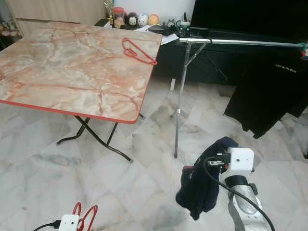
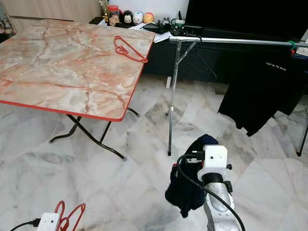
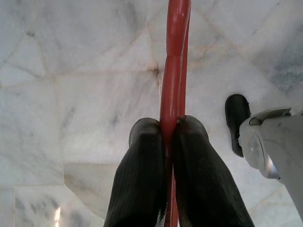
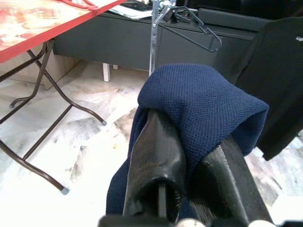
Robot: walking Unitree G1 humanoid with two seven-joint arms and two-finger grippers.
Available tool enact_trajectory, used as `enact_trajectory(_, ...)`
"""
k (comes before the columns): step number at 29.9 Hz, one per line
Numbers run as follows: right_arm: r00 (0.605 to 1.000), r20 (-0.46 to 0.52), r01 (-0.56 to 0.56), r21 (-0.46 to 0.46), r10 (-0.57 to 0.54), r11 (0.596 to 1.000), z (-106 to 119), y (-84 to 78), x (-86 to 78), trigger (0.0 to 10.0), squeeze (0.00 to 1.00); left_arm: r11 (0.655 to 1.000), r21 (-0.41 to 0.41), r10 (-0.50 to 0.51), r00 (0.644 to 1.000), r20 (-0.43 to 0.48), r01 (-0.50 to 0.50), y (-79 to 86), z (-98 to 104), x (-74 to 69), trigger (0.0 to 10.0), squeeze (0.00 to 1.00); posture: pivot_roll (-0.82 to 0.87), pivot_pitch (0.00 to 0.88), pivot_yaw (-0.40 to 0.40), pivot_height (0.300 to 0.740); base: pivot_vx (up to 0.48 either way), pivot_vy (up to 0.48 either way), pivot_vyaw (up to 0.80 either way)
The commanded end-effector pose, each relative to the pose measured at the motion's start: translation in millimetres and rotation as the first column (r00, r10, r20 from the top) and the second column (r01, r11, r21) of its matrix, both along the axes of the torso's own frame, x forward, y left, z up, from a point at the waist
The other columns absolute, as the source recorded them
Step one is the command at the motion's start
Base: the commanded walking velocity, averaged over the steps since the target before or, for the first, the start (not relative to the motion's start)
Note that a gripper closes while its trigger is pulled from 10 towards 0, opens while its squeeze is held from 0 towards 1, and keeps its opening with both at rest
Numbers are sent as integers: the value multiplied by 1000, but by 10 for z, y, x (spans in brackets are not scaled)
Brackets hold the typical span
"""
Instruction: Hang hanger
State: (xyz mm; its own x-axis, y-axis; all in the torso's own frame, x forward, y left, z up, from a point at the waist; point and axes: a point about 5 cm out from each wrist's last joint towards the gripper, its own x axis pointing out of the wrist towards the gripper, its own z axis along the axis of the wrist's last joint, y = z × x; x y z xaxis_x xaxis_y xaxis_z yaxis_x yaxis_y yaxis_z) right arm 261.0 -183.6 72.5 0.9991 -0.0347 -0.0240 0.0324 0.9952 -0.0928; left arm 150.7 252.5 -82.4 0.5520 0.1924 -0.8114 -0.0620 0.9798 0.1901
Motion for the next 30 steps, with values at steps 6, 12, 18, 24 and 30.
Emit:
enact_trajectory(6, 999, 39, -25, 15, 24, 1000, 115, 187, 171, 10000, 0, 998, -5, -66, 998, -22, 66, -22, 2, 33, 10000, 0, -10, 0, 4, 740, 0, 57, 0)
enact_trajectory(12, 997, 38, -71, -12, 71, 997, 134, 231, 182, 10000, 0, 999, -28, -46, 998, -34, 45, -76, -32, -6, 10000, 0, -10, 0, -8, 740, 0, 394, 0)
enact_trajectory(18, 996, 66, -59, -3, 59, 998, 223, 222, 278, 10000, 0, 997, -39, -71, 995, -73, 68, -145, -92, -113, 10000, 0, -26, 0, -8, 740, 0, 431, 0)
enact_trajectory(24, 990, 99, -95, -25, 97, 995, 301, 332, 309, 10000, 0, 996, -39, -84, 993, -85, 81, -133, -95, -125, 10000, 0, -41, 0, 8, 740, 0, 437, 0)
enact_trajectory(30, 988, 112, -101, -25, 103, 995, 329, 367, 353, 10000, 0, 995, -34, -96, 992, -77, 94, -122, -75, -78, 10000, 0, -31, 0, 13, 740, 0, 436, 0)
